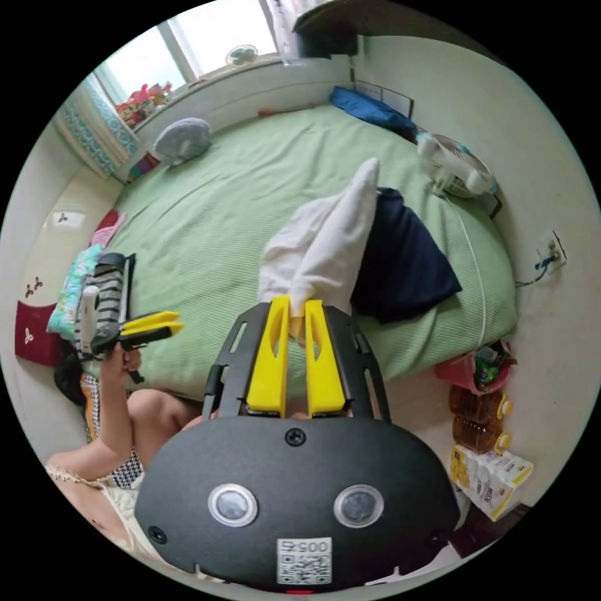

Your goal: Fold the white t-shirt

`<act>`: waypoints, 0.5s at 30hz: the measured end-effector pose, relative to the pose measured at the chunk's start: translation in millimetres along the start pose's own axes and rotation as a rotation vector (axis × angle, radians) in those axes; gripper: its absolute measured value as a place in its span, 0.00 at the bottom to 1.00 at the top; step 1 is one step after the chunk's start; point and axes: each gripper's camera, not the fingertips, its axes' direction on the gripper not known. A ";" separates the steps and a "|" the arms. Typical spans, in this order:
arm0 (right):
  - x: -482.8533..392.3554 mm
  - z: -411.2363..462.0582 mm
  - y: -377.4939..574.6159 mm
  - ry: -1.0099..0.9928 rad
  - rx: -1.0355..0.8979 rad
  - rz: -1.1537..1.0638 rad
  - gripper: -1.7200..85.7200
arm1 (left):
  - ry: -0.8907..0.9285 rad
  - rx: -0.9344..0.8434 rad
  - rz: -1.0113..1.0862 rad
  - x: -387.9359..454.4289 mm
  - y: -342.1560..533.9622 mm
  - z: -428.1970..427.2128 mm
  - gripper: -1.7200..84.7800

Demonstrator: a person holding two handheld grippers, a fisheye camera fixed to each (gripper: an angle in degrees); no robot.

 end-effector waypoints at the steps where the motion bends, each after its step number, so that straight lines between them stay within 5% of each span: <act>1: -18.1 -8.1 -2.1 -0.021 0.011 -0.029 0.05 | -0.003 0.024 0.015 9.7 14.0 -11.4 0.16; 15: -221.0 -53.8 -33.3 -0.327 0.189 -0.125 0.02 | -0.146 0.173 -0.074 13.3 136.9 -148.4 0.16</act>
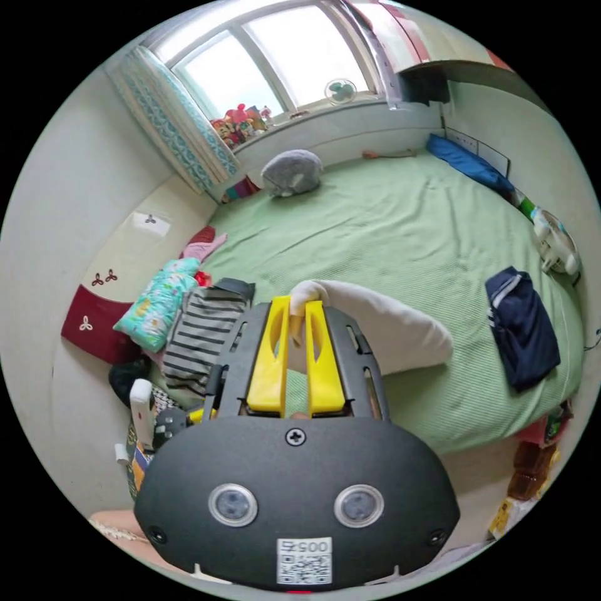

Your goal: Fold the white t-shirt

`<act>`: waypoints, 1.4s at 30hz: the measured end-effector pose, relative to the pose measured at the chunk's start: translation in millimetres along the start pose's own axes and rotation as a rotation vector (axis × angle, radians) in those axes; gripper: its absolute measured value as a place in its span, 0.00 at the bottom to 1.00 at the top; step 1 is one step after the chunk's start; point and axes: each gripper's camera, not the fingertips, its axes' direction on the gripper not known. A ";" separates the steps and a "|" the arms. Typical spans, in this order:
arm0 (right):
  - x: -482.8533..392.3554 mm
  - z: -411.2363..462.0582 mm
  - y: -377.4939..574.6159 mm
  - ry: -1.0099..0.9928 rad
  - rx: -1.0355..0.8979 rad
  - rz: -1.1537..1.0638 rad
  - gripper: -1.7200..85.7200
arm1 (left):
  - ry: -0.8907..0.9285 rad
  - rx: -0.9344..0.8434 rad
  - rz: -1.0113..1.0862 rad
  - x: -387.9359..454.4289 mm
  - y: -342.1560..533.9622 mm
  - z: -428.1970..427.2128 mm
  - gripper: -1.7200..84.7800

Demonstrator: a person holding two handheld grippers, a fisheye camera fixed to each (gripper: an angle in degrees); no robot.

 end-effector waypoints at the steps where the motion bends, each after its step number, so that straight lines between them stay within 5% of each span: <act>1: -12.6 4.7 1.2 -0.037 0.032 0.005 0.02 | -0.006 0.003 -0.021 -6.0 5.7 -6.4 0.16; 4: -37.9 19.8 15.3 -0.104 0.102 0.006 0.02 | -0.026 0.001 -0.074 -18.7 19.9 -16.9 0.16; 11: -63.3 88.9 75.3 -0.210 -0.108 -0.245 0.10 | -0.049 -0.045 -0.151 -33.1 46.8 -14.7 0.17; 21: 38.4 87.5 20.0 0.044 -0.160 -0.175 0.15 | -0.197 0.004 -0.111 -13.6 41.3 -20.1 0.21; 29: 72.3 198.5 -46.4 0.033 -0.384 -0.071 0.16 | -0.315 -0.052 -0.183 -51.5 1.0 -23.2 0.29; 36: 59.3 301.5 -69.5 0.148 -0.552 -0.107 0.16 | -0.390 -0.063 -0.226 -66.0 -4.5 -3.1 0.18; 42: 45.3 328.2 -63.9 0.296 -0.545 -0.197 0.04 | -0.346 -0.104 -0.217 -74.1 -3.3 6.9 0.10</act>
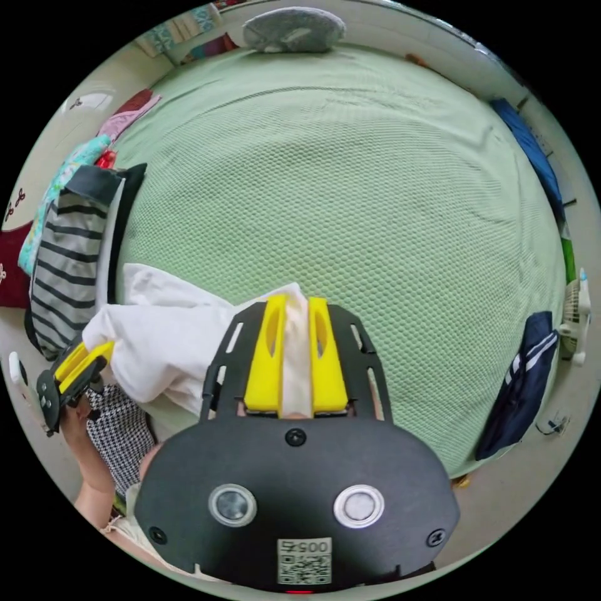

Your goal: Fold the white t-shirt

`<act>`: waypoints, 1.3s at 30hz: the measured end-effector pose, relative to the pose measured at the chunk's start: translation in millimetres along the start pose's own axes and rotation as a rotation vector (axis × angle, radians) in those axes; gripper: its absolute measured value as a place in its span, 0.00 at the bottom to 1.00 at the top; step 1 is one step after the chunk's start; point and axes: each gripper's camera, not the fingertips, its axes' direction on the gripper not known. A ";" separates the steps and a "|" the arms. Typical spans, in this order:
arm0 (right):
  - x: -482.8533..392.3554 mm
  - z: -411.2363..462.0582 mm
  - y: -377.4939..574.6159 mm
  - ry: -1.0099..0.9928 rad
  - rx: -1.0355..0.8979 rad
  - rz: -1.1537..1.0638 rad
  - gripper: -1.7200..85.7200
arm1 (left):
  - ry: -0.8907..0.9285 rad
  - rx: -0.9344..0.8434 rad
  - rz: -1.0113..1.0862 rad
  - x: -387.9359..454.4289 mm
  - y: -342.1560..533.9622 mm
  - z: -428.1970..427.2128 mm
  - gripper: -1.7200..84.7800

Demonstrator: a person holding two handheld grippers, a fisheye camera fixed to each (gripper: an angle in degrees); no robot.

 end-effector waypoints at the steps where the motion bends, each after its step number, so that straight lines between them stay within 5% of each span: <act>1: 2.2 -5.5 2.1 0.009 0.021 0.004 0.02 | 0.019 0.000 0.001 -2.2 -0.6 -1.6 0.09; 6: 21.6 -55.5 14.2 -0.107 0.154 -0.004 0.00 | 0.078 0.013 0.007 -10.0 -10.0 -21.2 0.08; 21: 77.3 -271.6 83.2 -0.006 0.669 0.149 0.00 | 0.076 0.391 0.123 12.4 -115.3 -178.0 0.08; 27: 86.4 -188.6 142.3 0.002 0.501 0.093 0.00 | 0.177 0.251 0.150 3.7 -79.9 -102.8 0.09; 32: 73.3 -37.2 213.8 -0.124 0.216 0.055 0.00 | 0.313 0.028 -0.024 -42.7 5.0 11.3 0.05; 39: 81.9 3.6 258.4 -0.185 0.140 0.014 0.06 | 0.353 0.050 0.053 -52.8 73.7 9.3 0.09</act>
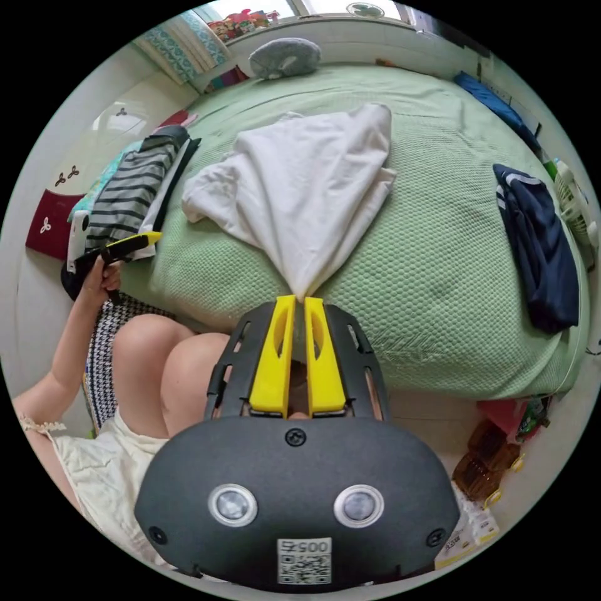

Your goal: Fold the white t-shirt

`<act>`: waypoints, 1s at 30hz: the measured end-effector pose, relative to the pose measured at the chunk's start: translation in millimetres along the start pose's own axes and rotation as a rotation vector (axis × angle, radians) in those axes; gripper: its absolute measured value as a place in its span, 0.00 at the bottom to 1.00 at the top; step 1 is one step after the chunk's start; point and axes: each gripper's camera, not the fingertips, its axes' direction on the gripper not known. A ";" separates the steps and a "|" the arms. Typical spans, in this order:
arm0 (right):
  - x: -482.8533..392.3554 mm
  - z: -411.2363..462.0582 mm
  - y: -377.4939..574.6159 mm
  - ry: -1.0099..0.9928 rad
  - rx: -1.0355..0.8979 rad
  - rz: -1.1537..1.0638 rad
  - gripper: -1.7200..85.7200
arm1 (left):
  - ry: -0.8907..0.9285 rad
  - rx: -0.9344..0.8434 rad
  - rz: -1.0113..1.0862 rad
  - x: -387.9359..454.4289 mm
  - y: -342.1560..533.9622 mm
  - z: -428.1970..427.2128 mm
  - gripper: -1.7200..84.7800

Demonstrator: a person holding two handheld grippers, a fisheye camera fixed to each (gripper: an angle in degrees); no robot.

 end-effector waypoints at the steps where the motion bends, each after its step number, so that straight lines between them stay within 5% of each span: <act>1: 4.4 -9.5 -2.1 -0.013 0.003 -0.015 0.07 | -0.018 0.010 0.028 6.3 0.5 -5.1 0.09; 8: 41.2 -56.4 -42.8 0.009 0.193 0.084 0.14 | -0.063 -0.029 0.148 34.9 -8.5 27.6 0.11; 18: 76.4 -9.0 -145.9 0.130 0.190 0.193 0.15 | -0.172 -0.022 0.185 39.1 21.0 67.7 0.11; 24: 78.7 29.7 -172.7 0.183 0.115 0.221 0.10 | -0.144 -0.044 0.211 29.4 29.0 67.4 0.11; 30: 45.5 2.1 -135.1 0.156 0.315 0.174 0.00 | -0.187 -0.022 0.240 29.9 43.0 62.7 0.10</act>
